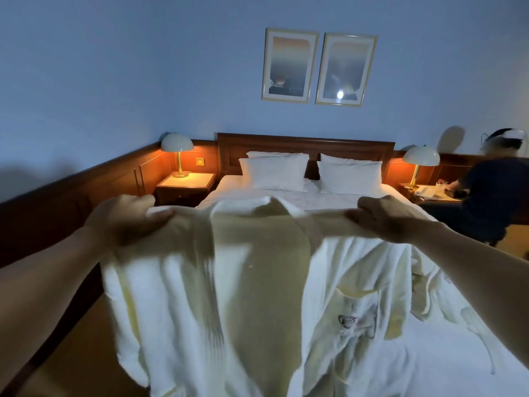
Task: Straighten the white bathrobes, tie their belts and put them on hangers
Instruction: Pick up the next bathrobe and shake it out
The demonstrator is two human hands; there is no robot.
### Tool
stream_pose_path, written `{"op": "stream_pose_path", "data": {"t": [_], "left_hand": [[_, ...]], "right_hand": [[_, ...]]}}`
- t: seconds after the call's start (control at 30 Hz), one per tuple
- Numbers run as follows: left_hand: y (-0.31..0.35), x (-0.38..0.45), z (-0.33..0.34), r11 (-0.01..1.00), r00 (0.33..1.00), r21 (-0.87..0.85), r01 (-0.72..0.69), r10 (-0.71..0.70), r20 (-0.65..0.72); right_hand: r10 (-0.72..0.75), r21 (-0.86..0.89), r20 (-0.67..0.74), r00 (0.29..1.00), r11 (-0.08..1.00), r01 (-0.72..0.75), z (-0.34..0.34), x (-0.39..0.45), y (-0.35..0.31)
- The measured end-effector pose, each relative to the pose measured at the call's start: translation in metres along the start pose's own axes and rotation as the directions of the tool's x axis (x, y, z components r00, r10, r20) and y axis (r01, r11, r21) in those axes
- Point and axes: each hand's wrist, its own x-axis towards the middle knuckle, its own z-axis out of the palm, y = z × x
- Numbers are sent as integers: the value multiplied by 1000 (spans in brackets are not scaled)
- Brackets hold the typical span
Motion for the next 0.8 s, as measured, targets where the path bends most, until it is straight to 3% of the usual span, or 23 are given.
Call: {"op": "stream_pose_path", "data": {"t": [0.1,0.17,0.23,0.33,0.43,0.6,0.7,0.8], "left_hand": [[-3,-9,-6,975,971,48,-218,221,-88],[1,0,-2,964,942,69,-257,266,-205],[14,12,-3,987,954,45,-152,158,-254],[30,35,3,996,985,13,90,-88,-147],[40,44,10,975,974,-66,211,-215,-77],[49,47,-2,992,986,-53,116,-121,-113],[48,57,-23,997,991,53,51,-44,-129],[37,100,-41,989,983,105,100,-82,-163]], "right_hand": [[7,13,80,997,1000,-8,-6,-12,15],[-10,14,92,996,1000,9,-10,-14,18],[8,32,25,1000,999,-9,-11,-12,17],[54,57,-129,990,997,-47,-5,-5,11],[80,47,-221,972,996,-71,9,7,7],[180,65,-205,962,983,-170,11,19,13],[199,21,-158,967,980,-198,-8,30,22],[187,4,-205,961,982,-190,-35,64,30]]}}
